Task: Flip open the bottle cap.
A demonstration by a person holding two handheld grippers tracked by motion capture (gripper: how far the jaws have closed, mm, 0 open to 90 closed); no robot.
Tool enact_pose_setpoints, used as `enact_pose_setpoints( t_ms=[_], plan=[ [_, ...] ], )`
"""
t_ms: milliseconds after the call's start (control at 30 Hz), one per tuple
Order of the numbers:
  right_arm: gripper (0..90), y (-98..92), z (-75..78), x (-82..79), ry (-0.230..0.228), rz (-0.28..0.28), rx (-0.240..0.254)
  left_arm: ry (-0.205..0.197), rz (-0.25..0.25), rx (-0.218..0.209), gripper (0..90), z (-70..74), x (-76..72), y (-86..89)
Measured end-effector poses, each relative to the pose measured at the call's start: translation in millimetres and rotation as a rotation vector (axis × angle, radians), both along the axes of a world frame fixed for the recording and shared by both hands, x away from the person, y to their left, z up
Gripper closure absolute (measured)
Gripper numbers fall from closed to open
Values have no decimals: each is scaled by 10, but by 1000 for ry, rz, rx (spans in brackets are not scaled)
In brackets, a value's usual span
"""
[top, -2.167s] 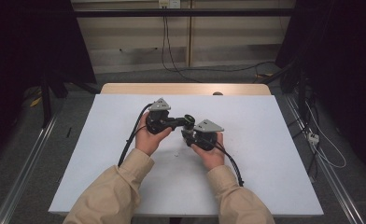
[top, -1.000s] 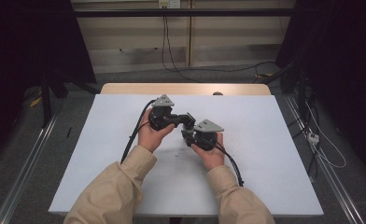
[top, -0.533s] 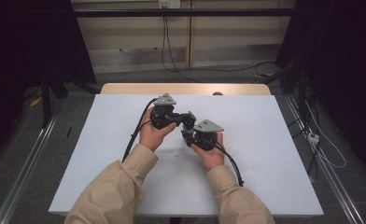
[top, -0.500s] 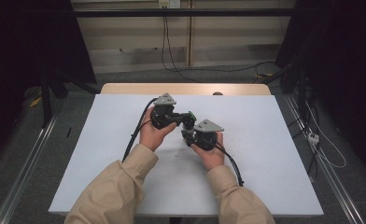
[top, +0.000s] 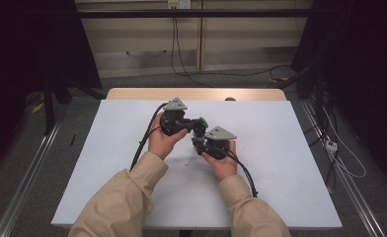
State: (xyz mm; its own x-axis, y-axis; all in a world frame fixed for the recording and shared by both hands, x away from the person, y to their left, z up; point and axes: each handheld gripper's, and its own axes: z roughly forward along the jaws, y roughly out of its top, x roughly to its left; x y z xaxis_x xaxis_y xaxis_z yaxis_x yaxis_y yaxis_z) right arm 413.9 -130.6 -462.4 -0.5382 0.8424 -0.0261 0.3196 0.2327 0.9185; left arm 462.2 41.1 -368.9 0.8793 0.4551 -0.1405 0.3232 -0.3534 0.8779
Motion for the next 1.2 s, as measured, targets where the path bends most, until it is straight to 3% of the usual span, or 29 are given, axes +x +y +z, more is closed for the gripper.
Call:
enact_pose_setpoints(
  t_ms=[1200],
  plan=[
    [538,5,-1,-1,-6,4,-6,1,-5,-7,900,-15,36,-61]
  ],
)
